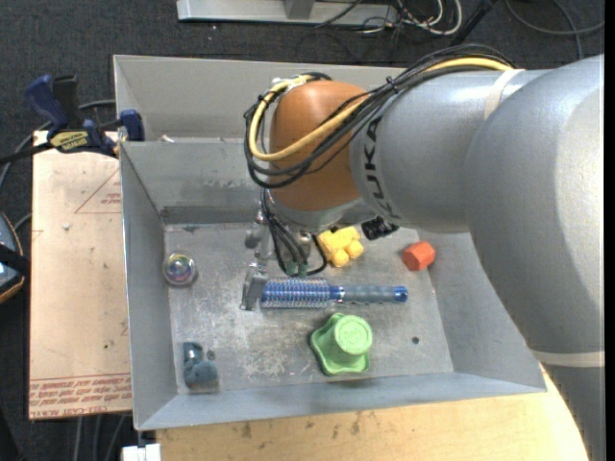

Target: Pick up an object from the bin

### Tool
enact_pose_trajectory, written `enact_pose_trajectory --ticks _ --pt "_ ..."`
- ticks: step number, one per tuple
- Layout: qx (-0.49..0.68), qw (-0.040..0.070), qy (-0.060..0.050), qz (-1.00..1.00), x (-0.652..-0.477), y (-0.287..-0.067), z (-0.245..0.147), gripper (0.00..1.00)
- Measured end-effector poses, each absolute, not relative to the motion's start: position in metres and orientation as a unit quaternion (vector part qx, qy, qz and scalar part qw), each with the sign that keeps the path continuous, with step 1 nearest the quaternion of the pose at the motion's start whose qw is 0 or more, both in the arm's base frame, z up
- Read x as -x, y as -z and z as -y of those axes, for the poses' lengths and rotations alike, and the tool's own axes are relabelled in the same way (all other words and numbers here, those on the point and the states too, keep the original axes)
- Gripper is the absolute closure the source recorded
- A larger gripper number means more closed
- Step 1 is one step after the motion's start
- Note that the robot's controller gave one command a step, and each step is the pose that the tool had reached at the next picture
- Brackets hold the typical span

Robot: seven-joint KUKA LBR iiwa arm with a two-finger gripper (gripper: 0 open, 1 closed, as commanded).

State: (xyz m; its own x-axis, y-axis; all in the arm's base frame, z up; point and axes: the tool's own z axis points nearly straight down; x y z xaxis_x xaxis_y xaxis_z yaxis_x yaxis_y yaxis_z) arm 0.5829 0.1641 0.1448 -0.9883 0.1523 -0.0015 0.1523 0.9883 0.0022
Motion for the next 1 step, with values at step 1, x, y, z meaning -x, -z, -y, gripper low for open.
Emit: enact_pose_trajectory --ticks 1 --pt "-0.095 0.003 -0.004 -0.995 -0.5488 -0.0722 -0.1035 0.00"
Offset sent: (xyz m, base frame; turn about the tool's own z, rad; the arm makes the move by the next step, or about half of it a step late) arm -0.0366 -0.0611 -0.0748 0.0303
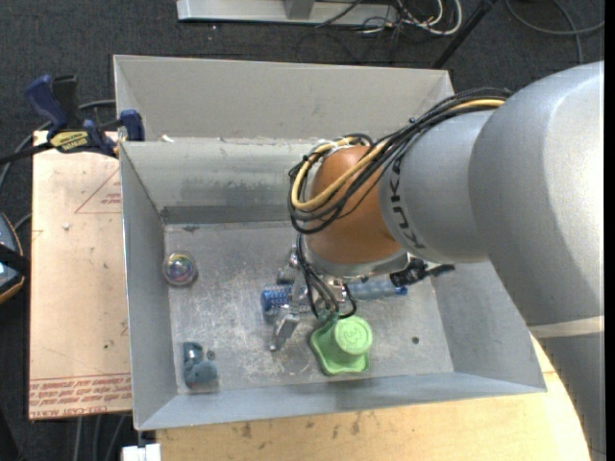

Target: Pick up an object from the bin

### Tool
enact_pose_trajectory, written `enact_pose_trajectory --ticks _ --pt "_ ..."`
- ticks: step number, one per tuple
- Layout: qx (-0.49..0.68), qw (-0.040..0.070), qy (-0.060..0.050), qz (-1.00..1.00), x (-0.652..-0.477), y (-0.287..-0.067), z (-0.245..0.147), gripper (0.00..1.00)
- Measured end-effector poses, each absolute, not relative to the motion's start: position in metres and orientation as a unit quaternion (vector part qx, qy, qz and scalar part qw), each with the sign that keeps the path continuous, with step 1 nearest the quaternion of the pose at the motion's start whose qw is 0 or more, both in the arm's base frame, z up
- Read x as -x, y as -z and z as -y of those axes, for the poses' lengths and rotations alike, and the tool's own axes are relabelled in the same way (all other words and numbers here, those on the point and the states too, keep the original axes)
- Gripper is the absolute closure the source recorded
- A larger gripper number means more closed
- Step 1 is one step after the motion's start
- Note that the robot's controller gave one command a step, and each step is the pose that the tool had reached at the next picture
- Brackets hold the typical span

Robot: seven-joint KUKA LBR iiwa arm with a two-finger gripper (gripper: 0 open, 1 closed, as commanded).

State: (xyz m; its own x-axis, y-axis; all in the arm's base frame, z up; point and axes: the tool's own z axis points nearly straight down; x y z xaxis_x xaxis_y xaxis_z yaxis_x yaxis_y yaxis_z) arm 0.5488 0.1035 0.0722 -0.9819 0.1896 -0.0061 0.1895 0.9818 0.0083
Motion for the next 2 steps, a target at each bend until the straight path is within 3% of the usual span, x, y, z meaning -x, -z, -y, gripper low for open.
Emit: enact_pose_trajectory --ticks 1,2 --pt "-0.092 0.005 -0.003 -0.996 -0.551 -0.076 -0.105 1.00" --pt "-0.078 0.003 -0.002 -0.997 -0.550 -0.258 -0.110 1.00"
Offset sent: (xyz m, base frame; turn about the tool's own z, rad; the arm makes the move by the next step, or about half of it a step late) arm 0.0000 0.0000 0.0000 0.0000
